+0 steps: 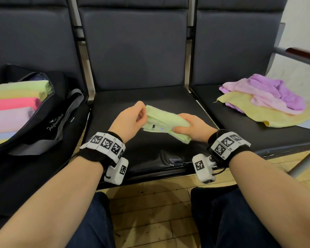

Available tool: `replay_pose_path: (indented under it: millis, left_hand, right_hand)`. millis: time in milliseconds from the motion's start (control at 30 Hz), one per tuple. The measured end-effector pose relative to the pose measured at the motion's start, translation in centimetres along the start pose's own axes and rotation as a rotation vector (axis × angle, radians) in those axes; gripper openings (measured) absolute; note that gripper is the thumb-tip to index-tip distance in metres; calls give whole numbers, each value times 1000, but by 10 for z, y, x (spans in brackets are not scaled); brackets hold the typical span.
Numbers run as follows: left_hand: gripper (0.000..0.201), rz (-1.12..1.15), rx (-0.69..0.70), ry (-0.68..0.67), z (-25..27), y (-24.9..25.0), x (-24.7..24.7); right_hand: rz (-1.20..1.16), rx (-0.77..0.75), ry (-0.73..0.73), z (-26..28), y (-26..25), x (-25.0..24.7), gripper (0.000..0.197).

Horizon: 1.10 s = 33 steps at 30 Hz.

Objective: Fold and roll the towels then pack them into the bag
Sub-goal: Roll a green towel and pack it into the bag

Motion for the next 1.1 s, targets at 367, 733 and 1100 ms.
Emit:
replay_pose_path:
  millis: [367,733,1100]
  left_hand:
    - [10,-260,-32,-198,2,-13,8]
    - [28,31,-64,-116,-9,-8,6]
    - [59,28,-252,-502,1,-14,10]
  right_hand:
    - [15,-77,52,3,0,-3,46]
    - [177,-185,-48,7,-15,9,45]
    - [-3,-263,-36,8,-25,8,41]
Point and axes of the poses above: each hand's wrist, its own z-axis away from the middle knuckle, its own x-axis out of the palm, y = z × x, the point moved 4 cm from there along -z, towards the middle knuckle, and after that the axes turned 3 degrees about x, right-handed, at the moved point
